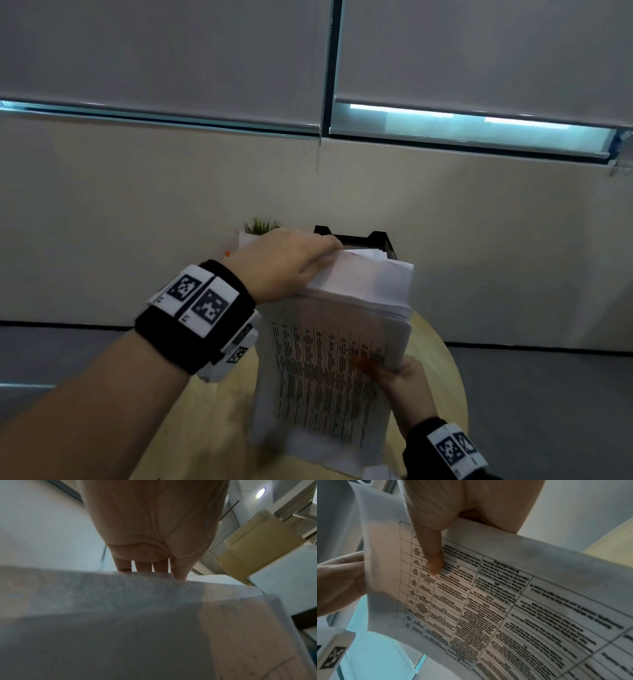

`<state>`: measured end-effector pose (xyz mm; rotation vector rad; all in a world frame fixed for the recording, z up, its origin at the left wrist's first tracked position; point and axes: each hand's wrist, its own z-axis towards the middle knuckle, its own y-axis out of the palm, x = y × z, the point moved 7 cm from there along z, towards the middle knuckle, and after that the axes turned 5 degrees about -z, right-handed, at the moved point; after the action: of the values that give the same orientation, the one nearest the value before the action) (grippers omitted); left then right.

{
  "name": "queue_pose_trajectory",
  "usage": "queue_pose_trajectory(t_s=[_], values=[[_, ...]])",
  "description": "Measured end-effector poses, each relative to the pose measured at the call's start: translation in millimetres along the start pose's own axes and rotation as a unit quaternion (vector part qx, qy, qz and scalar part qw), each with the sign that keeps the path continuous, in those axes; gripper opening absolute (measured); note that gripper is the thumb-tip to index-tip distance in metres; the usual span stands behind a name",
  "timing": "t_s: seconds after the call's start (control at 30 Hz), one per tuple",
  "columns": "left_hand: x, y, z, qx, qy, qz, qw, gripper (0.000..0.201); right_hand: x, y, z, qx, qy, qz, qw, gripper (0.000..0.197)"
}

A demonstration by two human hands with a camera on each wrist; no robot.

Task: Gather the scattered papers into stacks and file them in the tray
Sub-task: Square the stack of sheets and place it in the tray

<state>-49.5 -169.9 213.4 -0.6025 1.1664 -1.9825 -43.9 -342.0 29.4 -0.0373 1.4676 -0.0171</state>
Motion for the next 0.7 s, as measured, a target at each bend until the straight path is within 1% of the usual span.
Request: queue_pose_trajectory(t_s=[0.03, 0.07, 0.13, 0.2, 0.27, 0.33, 0.37, 0.4, 0.47, 0.5, 0.57, 0.6, 0.63, 0.7], values=[[0.2, 3.3, 0.1, -0.008, 0.006, -0.008, 1.0, 0.033, 0.4, -0.3, -0.1, -0.002, 0.003, 0.006, 1.0, 0.003], [1.4, 5.0, -0.1, -0.002, 0.017, -0.018, 1.0, 0.039, -0.3, -0.8, 0.2, -0.002, 0.003, 0.013, 1.0, 0.004], [1.9, 4.4, -5.6, 0.028, 0.021, -0.037, 0.999, 0.054, -1.5, -1.4, 0.7, -0.001, 0.004, 0.03, 1.0, 0.006], [-7.7, 1.4, -15.5, 0.061, -0.022, -0.042, 0.997, 0.066, -3.9, -3.3, 2.2, 0.005, 0.002, 0.048, 0.999, 0.008], [-21.6, -1.8, -29.9, 0.088, -0.089, -0.064, 0.99, 0.072, -6.8, -6.9, 3.5, 0.011, -0.001, 0.061, 0.998, 0.011], [-32.9, -2.1, -48.1, 0.113, -0.135, -0.105, 0.979, 0.069, -10.8, -9.8, 4.4, 0.007, -0.005, 0.067, 0.998, 0.015], [-37.0, -0.2, -56.2, 0.111, -0.163, -0.153, 0.968, 0.062, -12.5, -11.3, 4.8, 0.006, -0.006, 0.068, 0.998, 0.016], [-41.7, 2.8, -63.0, 0.12, -0.18, -0.224, 0.95, 0.052, -14.2, -13.0, 5.9, 0.006, -0.006, 0.068, 0.998, 0.015], [-61.2, 28.8, -74.8, 0.132, -0.208, -0.41, 0.878, 0.037, -15.6, -16.7, 8.8, 0.012, -0.003, 0.067, 0.998, 0.014], [-72.8, 45.9, -80.4, 0.132, -0.23, -0.471, 0.841, 0.053, -16.0, -17.9, 10.1, 0.014, -0.001, 0.067, 0.998, 0.013], [-94.0, 84.5, -91.1, 0.106, -0.282, -0.538, 0.787, 0.085, -17.1, -17.4, 13.1, 0.013, 0.003, 0.074, 0.997, 0.015], [-98.5, 102.4, -97.3, 0.091, -0.29, -0.565, 0.767, 0.094, -17.3, -16.4, 13.8, 0.013, 0.004, 0.082, 0.997, 0.015], [-98.5, 117.0, -102.2, 0.082, -0.3, -0.586, 0.748, 0.095, -16.6, -15.1, 14.9, 0.014, 0.006, 0.092, 0.996, 0.016], [-88.0, 137.1, -108.9, 0.073, -0.317, -0.606, 0.726, 0.095, -16.1, -12.1, 16.1, 0.017, 0.005, 0.108, 0.994, 0.016]])
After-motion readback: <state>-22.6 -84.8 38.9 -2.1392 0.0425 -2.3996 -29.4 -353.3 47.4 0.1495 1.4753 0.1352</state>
